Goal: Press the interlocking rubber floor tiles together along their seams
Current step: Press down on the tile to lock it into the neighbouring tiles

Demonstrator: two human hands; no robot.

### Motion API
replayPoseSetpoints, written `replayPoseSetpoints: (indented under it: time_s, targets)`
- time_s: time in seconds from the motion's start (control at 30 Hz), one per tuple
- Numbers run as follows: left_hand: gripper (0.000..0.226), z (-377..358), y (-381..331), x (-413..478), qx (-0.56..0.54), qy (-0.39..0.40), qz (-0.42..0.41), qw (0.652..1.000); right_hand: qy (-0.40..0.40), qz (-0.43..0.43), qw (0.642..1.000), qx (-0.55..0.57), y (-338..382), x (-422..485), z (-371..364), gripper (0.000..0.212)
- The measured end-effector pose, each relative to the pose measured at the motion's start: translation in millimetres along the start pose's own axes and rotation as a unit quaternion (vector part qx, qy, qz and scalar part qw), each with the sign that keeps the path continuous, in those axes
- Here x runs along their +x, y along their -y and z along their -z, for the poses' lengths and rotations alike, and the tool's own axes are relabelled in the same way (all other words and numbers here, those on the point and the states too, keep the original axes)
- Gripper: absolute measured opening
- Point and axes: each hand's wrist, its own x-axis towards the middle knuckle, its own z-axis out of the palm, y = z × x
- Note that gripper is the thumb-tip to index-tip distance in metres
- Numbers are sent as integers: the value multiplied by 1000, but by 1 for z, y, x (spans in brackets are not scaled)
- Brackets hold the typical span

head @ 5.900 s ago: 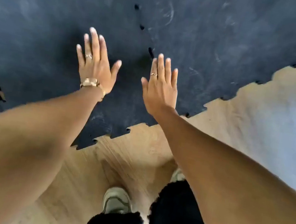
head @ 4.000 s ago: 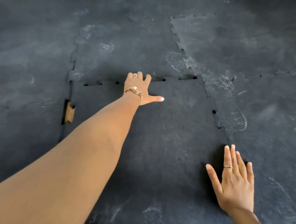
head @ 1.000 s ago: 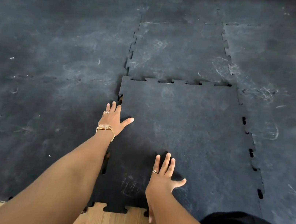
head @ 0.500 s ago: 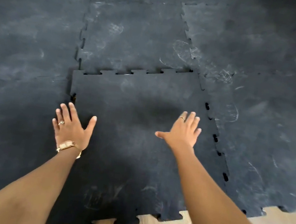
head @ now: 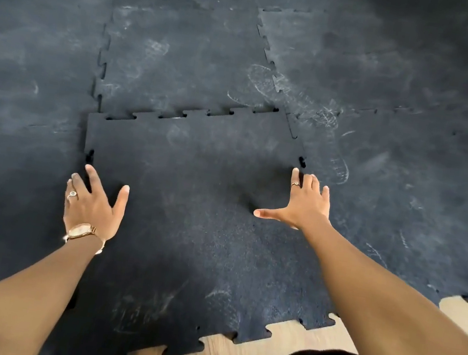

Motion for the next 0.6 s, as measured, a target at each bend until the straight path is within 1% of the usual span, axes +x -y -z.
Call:
replayPoseSetpoints:
  time_s: [0.07,0.23,0.33,0.43,0.53,0.6]
  targets:
    - [85,3,1,0,-5,6,-13,1000,15,14,1000,-13,-5,-1,5,147]
    - [83,11,3,1,-17,29,-41,999,38,19,998,-35,-6,-8,4,159]
    - [83,16,6,1,4,30,-66,997,42,22,998,-27,-9,-12,2,160]
    - [90,23,10,4,33,57,-72,995,42,19,998,-31,-7,-11,3,160]
    - [97,25,10,3,21,69,-66,995,39,9,999,-27,-6,-15,0,162]
    - [100,22,9,0,12,65,-58,996,38,6,999,0,-10,-18,-6,162]
